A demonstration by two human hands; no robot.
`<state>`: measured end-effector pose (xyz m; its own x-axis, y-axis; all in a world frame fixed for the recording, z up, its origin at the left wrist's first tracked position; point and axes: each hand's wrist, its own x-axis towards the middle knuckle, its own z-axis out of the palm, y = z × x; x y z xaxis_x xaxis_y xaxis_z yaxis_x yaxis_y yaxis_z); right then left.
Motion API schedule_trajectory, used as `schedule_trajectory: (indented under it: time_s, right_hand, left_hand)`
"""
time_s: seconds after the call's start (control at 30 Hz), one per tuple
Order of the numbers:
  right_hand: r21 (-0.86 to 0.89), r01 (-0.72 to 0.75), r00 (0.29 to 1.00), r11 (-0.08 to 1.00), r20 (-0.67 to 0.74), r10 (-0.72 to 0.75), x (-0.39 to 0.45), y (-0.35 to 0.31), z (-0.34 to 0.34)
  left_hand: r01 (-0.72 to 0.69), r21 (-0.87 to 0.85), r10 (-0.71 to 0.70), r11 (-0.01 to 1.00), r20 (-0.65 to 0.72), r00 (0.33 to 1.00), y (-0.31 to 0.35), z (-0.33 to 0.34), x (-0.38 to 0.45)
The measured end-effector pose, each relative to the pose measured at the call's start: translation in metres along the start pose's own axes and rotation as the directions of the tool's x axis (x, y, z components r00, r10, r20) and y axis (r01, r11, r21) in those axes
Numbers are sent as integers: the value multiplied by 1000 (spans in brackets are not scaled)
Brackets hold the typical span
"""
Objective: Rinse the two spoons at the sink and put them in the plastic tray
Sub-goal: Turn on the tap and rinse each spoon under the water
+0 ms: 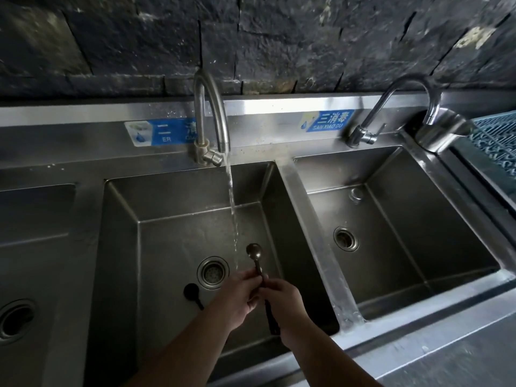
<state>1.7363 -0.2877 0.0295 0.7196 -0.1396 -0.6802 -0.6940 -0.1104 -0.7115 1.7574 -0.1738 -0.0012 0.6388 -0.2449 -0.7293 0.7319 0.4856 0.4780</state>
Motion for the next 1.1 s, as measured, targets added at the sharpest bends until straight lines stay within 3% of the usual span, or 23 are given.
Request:
schedule_trajectory:
  time_s: [0.23,0.43,0.7,0.83,0.97,1.1]
  right_hand:
    - [-11,17,998,1000,59,-17,37,-6,-71]
    - [-46,84,990,995,121,-78,88,-21,-173]
    - [-70,-43,999,997,20,44,170,-17,-301]
    - [-237,-62,998,970,-29,57,219,3,-331]
    - [-356,-125,990,926,9,137,261,27,-338]
    - [-507,-161,972,847,68,225,299,54,-344]
  left_hand:
    - [-92,167,104,982,-67,992,-8,66,38]
    - [-119,303,167,946,-140,976,-25,169,85]
    - [-96,463,170,881,-121,978,-63,288,164]
    - [20,508,77,861,-169,983,-90,302,216]
    - [33,694,106,720,-157,982,-120,290,269]
    - [65,769,88,636,-156,984,-149,273,313]
